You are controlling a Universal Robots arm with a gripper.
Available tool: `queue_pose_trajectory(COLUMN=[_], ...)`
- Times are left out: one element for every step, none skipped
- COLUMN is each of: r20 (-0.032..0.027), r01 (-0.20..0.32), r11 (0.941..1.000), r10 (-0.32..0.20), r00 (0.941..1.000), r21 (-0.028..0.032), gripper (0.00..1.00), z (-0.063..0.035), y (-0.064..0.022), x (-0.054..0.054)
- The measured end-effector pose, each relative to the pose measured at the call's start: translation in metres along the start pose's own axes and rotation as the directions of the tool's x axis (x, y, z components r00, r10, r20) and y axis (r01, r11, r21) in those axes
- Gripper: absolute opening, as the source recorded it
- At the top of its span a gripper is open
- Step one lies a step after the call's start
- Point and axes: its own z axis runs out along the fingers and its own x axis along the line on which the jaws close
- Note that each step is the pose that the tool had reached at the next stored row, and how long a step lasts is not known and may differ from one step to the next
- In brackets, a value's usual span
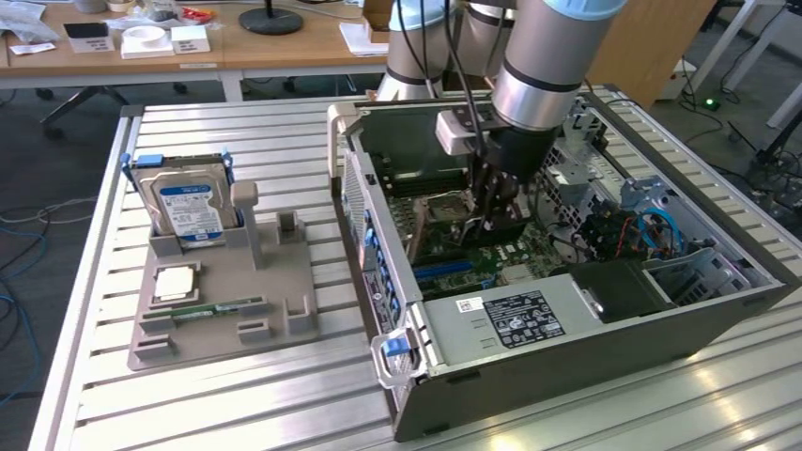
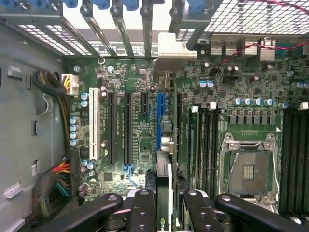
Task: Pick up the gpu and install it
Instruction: 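Insert the gpu into the slot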
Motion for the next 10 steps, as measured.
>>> queue_pose_trajectory(r20=[0.0001,0.0002,0.0006,0.0007,0.0006,0.0006,0.0006,0.0007,0.0008,0.0008], r01=[0.001,0.001,0.002,0.002,0.002,0.002,0.002,0.002,0.002,0.002], r11=[1.0000,1.0000,1.0000,1.0000,1.0000,1.0000,1.0000,1.0000,1.0000,1.0000], r10=[-0.001,-0.001,-0.002,-0.002,-0.002,-0.002,-0.002,-0.002,-0.002,-0.002], r00=[1.0000,1.0000,1.0000,1.0000,1.0000,1.0000,1.0000,1.0000,1.0000,1.0000], r21=[0.0002,0.0004,0.0009,0.0010,0.0010,0.0011,0.0011,0.0011,0.0011,0.0011], gripper=[0.26,0.26,0.26,0.26,0.26,0.26,0.26,0.26,0.26,0.26], z=[0.0013,0.0026,0.0037,0.0042,0.0046,0.0048,0.0050,0.0054,0.0057,0.0060], y=[0.0006,0.0012,0.0020,0.0029,0.0038,0.0047,0.0060,0.0072,0.0082,0.0091], x=[0.0003,0.0005,0.0006,0.0006,0.0007,0.0007,0.0007,0.0007,0.0007,0.0007])
